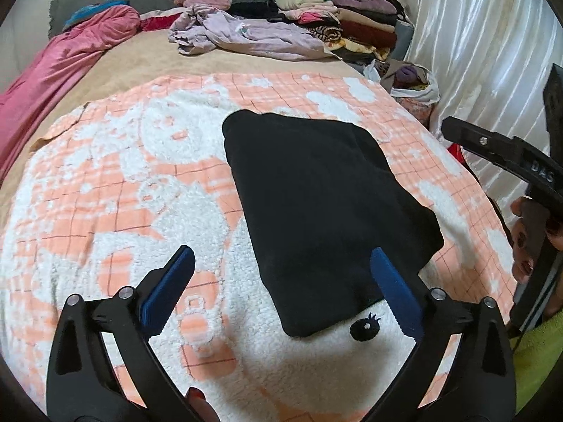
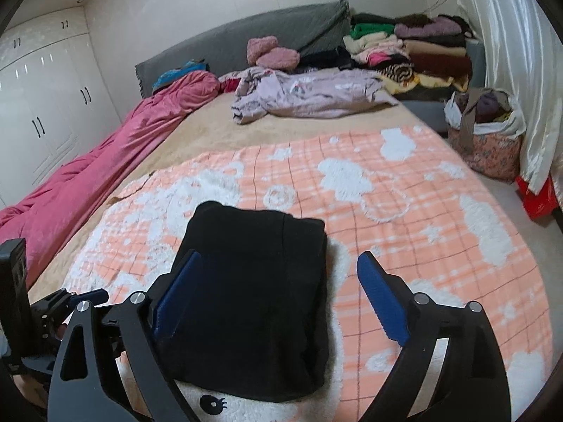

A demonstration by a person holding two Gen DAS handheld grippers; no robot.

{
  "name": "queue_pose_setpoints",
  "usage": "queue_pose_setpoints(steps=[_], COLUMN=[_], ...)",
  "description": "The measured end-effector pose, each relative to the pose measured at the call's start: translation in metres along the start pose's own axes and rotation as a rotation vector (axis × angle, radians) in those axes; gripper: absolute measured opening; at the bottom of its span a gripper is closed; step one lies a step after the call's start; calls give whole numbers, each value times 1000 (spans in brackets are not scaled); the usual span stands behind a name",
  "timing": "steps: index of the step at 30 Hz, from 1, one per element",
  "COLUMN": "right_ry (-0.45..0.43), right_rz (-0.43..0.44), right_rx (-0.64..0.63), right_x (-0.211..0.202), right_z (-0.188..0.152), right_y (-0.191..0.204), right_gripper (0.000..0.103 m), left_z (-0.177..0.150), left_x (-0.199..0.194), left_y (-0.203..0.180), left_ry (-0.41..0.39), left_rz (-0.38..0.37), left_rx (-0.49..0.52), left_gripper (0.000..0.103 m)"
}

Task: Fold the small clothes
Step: 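Open both grippers and withdraw them from the folded sweatshirt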

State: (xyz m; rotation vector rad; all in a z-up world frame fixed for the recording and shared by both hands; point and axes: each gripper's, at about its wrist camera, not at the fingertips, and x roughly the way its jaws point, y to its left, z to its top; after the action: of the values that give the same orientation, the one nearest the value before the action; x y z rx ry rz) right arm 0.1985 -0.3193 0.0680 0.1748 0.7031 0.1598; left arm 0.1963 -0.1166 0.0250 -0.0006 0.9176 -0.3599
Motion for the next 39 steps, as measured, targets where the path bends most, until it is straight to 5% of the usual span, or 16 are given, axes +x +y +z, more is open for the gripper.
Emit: queue_pose_setpoints(steps=[13, 16, 21, 39], right_ry=[-92, -133, -145, -52], right_rz=[-11, -22, -33, -118], right_rx=[-13, -17, -24, -69], right_x=[-56, -87, -112, -128], right_z=[-12, -29, -49, -128], right_y=[4, 6, 8, 28], right_gripper=[89, 99, 99, 99], left_z=[-8, -18, -35, -102], left_x=[-33, -45, -62, -70], left_y=[-1, -4, -5, -8], left_ry=[-61, -77, -100, -76], left_rz=[39, 46, 48, 45], left_rx=[-10, -1, -20, -29], left_gripper=[94, 94, 94, 94])
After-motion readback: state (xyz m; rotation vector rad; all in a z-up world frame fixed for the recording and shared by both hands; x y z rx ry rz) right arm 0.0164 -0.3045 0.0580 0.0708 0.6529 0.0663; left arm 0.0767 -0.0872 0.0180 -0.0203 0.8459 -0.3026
